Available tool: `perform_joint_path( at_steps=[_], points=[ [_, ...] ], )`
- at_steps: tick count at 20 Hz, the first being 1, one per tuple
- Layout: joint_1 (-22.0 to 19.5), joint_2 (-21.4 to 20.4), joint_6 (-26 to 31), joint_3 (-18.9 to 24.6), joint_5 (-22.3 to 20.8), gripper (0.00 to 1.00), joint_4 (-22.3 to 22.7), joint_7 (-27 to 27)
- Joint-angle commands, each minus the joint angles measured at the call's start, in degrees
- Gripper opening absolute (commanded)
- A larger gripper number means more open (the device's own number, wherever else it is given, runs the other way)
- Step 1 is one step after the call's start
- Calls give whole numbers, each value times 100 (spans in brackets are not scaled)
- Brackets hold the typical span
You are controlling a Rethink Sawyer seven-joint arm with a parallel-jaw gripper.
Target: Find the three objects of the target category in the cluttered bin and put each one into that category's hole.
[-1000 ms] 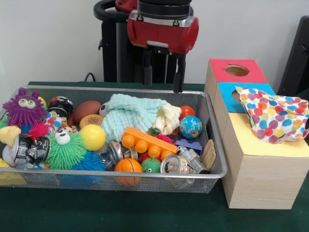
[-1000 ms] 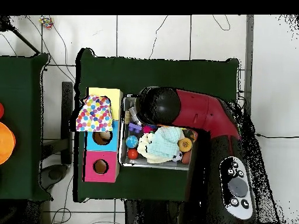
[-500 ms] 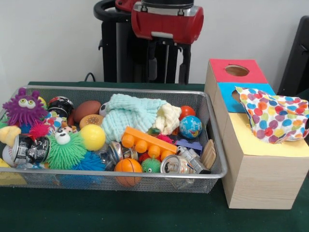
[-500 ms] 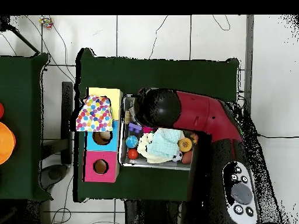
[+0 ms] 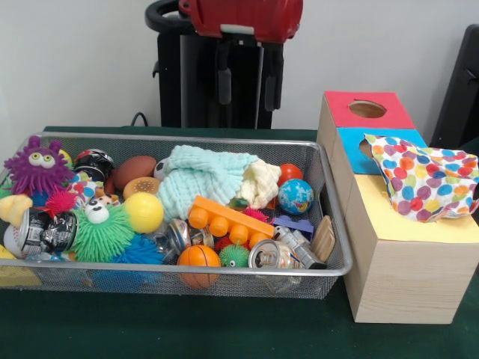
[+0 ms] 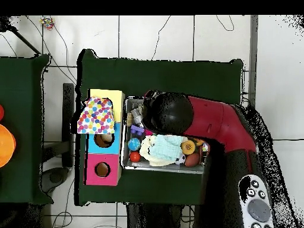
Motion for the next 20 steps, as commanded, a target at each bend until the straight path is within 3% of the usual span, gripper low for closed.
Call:
perform_joint_path(
  at_steps=[1, 7, 11, 20],
  points=[
    [-536, -537, 879, 544, -29, 100, 610, -1330],
    [-898, -660, 1515, 596, -321, 100, 159, -1677],
    [-890, -715, 1424, 726, -367, 100, 209, -1582],
    [-154, -444, 1726, 698, -1198, 100, -572, -1133]
  ],
)
